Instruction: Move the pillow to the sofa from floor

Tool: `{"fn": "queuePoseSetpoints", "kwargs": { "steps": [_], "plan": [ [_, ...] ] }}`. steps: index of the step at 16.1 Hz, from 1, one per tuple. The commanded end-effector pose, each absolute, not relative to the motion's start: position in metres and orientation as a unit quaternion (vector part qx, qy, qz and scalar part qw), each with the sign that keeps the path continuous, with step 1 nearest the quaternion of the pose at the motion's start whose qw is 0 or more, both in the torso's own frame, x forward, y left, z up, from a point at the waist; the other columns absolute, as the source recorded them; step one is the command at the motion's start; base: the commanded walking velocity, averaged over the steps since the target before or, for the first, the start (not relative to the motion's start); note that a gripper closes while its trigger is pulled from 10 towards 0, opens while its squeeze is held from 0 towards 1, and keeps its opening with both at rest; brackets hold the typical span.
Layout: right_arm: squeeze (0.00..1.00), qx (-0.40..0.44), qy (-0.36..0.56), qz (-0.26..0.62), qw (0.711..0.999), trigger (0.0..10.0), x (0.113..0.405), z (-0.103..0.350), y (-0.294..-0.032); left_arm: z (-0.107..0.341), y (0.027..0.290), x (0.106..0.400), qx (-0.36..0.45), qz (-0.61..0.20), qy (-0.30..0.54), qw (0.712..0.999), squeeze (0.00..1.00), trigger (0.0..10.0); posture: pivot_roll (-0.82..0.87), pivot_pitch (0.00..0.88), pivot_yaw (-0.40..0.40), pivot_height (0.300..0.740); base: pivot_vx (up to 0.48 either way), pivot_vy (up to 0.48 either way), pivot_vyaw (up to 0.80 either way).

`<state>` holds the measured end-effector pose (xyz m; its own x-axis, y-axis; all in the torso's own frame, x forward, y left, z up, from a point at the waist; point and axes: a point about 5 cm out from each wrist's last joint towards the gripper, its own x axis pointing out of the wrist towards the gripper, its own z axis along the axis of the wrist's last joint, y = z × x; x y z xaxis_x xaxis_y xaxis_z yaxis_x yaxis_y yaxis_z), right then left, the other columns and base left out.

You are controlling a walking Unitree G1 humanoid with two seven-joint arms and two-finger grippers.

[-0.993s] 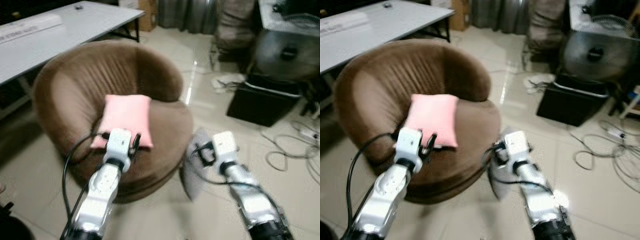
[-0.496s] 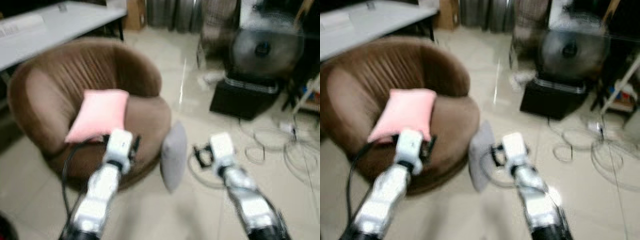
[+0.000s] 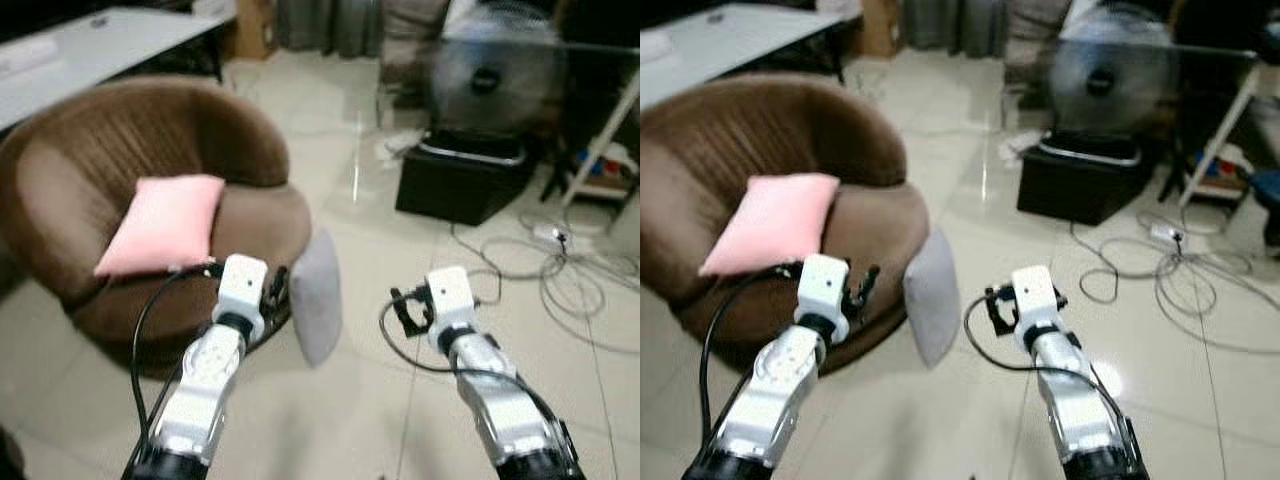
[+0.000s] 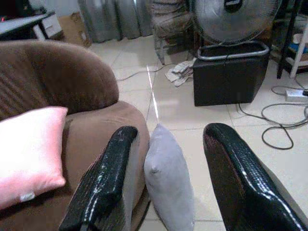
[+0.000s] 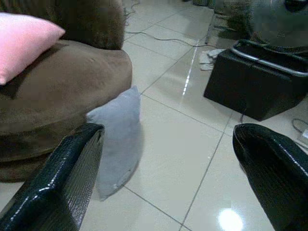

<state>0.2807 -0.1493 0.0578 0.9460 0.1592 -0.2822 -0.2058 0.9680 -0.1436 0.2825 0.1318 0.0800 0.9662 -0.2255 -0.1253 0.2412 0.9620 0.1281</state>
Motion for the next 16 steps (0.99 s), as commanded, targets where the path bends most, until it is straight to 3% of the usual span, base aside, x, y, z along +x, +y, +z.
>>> {"fn": "queuePoseSetpoints", "kwargs": {
  "steps": [1, 16],
  "plan": [
    [0.00, -0.082, 0.133, 0.093, 0.983, 10.0, 0.2814, 0.0607, -0.1496, 0.0798, 0.1331, 0.2835, 0.071, -0.120, 0.058, 0.989, 0.00, 10.0, 0.00, 0.000, 0.057, 0.740, 0.000, 0.469, -0.80],
    [0.00, -0.081, 0.136, 0.088, 0.983, 10.0, 0.2797, 0.0603, -0.1506, 0.0807, 0.1314, 0.2869, 0.071, -0.129, 0.053, 0.988, 0.00, 10.0, -0.01, 0.000, 0.073, 0.740, 0.000, 0.447, -0.80]
  ]
}}
